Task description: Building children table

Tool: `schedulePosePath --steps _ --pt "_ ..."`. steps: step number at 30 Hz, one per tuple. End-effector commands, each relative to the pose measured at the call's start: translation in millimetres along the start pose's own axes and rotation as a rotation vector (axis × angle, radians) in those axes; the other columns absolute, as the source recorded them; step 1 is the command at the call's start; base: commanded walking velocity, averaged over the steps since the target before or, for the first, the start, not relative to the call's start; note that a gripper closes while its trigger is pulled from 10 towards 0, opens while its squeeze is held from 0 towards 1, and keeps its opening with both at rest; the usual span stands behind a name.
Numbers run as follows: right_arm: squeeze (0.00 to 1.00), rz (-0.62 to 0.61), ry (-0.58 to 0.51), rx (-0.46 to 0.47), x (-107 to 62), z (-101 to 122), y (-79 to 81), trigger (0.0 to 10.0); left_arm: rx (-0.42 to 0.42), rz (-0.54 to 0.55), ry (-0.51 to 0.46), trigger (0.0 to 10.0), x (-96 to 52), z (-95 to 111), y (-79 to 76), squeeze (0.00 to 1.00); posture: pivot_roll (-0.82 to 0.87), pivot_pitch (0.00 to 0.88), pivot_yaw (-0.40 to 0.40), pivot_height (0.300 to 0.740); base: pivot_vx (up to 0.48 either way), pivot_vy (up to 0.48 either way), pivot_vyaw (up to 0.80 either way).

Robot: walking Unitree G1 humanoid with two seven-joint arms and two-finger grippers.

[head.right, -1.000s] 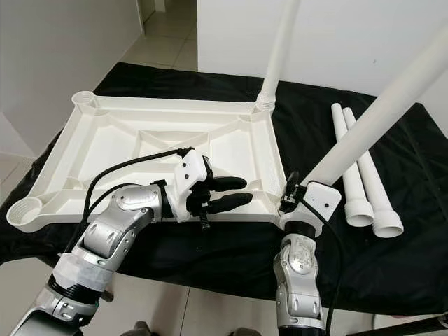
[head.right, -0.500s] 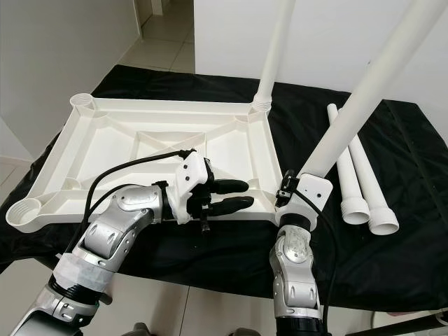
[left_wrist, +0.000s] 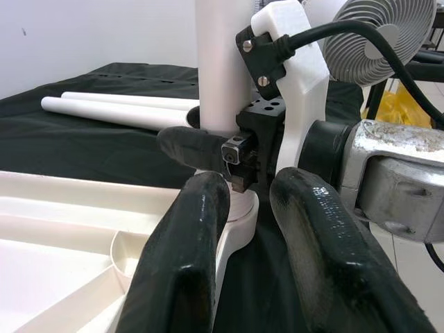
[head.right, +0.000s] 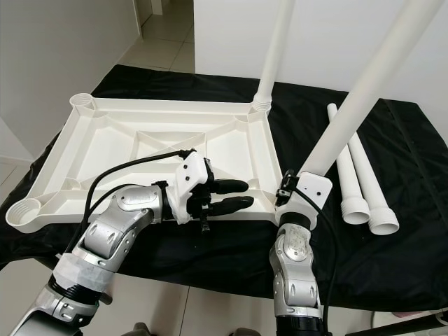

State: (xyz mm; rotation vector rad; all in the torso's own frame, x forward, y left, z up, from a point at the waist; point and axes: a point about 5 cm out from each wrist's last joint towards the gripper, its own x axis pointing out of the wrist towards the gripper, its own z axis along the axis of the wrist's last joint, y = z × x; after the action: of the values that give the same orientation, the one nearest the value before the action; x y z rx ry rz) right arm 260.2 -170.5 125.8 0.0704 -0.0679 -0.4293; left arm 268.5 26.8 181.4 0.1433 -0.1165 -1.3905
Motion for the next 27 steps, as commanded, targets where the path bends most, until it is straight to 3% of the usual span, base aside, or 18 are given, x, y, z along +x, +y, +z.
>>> schedulePosePath --steps 1,2,7,19,20,25,27 --pt "0.00 -0.167 0.147 -0.006 -13.3 -29 -8.3 10.0 0.003 0.054 0.006 10.0 -0.5 1 1.1 0.00 0.03 0.010 0.005 0.740 0.000 0.000 0.00" --pt "0.00 -0.205 0.136 -0.017 -14.2 -28 -10.7 10.0 0.003 0.054 0.005 10.0 -0.5 1 1.0 0.00 0.03 0.010 0.005 0.740 0.000 0.000 0.00" --pt "0.00 -0.117 0.157 -0.006 -12.4 -28 -3.0 10.0 0.006 0.052 0.006 10.0 -0.1 1 1.0 0.00 0.03 0.011 0.004 0.740 0.000 0.000 0.00" --pt "0.00 -0.113 0.144 0.008 -8.5 -26 -3.9 10.0 0.007 0.066 0.006 10.0 -1.5 1 2.8 0.00 0.04 0.021 -0.001 0.740 0.000 0.000 0.00" --pt "1.00 -0.071 0.114 0.045 -7.9 -21 -2.8 10.0 0.007 0.069 0.005 10.0 -1.3 2 3.3 0.00 0.04 0.022 -0.001 0.740 0.000 0.000 0.00" --pt "1.00 0.017 -0.029 0.021 -3.3 -4 -13.4 10.0 0.008 0.068 0.004 10.0 -0.6 2 3.8 0.00 0.03 0.017 0.004 0.740 0.000 0.000 0.00" --pt "1.00 0.026 -0.038 0.016 -2.5 -3 -15.0 10.0 0.009 0.067 0.004 10.0 -0.5 2 3.6 0.00 0.03 0.017 0.004 0.740 0.000 0.000 0.00"
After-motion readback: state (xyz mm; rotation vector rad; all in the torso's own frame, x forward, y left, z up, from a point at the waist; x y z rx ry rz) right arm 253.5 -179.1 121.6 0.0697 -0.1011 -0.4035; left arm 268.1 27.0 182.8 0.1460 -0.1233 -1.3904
